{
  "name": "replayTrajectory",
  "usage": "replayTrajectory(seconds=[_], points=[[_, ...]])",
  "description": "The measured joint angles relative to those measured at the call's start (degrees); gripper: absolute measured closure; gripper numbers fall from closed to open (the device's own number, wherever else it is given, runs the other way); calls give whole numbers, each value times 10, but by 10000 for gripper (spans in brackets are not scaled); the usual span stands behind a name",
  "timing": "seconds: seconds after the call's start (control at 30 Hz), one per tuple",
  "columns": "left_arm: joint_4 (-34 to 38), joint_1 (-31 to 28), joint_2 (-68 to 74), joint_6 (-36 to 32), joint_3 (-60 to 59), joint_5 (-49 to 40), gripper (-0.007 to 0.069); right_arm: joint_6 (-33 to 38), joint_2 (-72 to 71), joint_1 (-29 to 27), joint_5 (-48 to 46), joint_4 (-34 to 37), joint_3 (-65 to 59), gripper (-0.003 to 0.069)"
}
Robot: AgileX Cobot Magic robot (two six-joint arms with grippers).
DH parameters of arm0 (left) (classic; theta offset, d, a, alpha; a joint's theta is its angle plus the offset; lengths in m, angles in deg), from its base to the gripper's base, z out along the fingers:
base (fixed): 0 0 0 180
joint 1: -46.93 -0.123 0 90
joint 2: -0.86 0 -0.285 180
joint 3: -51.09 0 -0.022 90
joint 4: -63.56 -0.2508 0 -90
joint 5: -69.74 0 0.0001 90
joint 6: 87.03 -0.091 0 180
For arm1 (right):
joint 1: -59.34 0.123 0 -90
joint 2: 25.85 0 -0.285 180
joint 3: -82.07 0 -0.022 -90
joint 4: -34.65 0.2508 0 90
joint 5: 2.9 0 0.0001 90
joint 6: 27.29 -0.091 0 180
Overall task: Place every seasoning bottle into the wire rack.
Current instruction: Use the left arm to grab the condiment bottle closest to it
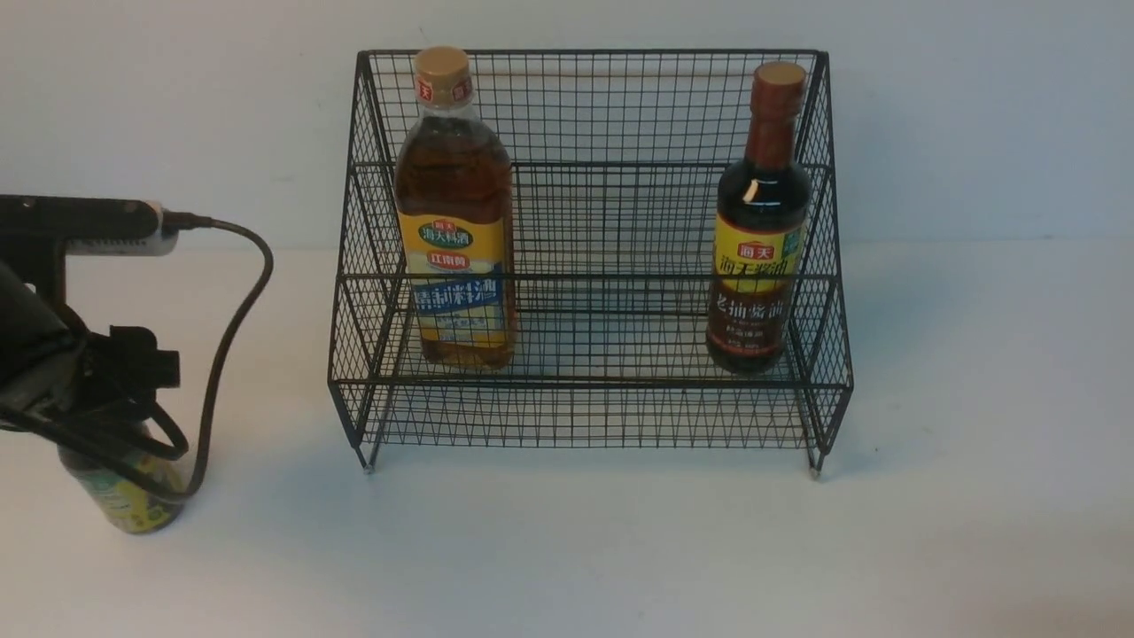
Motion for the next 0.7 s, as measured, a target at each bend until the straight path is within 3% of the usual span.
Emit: replayTrajectory(seconds=[0.7], points=[[-65, 0, 86, 94, 1, 14, 39, 0, 0, 0, 0, 0, 0, 674]])
